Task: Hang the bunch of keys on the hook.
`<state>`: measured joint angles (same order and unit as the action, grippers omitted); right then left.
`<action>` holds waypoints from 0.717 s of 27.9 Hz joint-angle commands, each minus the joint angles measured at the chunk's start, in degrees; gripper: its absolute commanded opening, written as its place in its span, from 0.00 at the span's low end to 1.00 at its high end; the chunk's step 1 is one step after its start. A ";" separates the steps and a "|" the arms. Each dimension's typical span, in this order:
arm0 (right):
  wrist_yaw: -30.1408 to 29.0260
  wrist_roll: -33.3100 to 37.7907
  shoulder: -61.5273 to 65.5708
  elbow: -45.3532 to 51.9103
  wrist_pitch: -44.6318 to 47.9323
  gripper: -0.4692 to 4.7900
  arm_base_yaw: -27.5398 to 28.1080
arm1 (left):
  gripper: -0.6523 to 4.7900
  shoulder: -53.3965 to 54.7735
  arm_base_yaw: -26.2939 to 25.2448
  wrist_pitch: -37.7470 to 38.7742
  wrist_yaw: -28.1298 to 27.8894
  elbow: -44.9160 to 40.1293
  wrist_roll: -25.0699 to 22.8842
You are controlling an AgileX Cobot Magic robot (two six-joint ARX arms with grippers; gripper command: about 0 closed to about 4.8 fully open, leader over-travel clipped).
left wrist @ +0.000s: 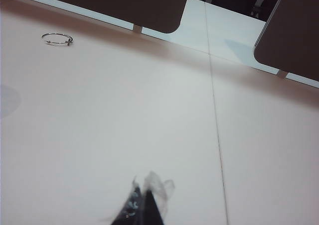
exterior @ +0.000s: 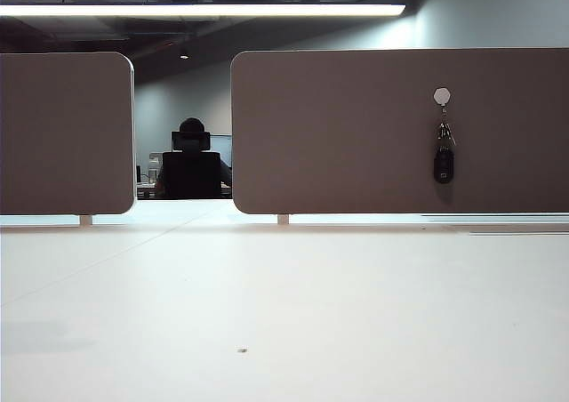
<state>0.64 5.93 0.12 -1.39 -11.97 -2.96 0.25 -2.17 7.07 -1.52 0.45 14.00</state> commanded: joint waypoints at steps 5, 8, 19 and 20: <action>-3.74 -0.02 0.00 0.59 0.61 0.08 7.52 | 0.11 0.07 -0.02 -0.39 0.24 0.00 -0.07; -3.61 -0.02 0.00 0.61 0.79 0.08 7.78 | 0.11 0.07 -0.02 -0.37 0.24 0.00 -0.07; -3.58 0.00 0.00 0.61 0.79 0.08 7.80 | 0.11 0.07 -0.02 -0.35 0.24 0.00 -0.07; -3.56 -0.02 0.00 0.61 0.79 0.08 7.80 | 0.11 0.07 -0.02 -0.35 0.24 0.00 -0.07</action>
<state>-3.03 5.93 0.12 -0.95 -11.46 4.80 0.27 -2.17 7.09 -1.52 0.45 14.00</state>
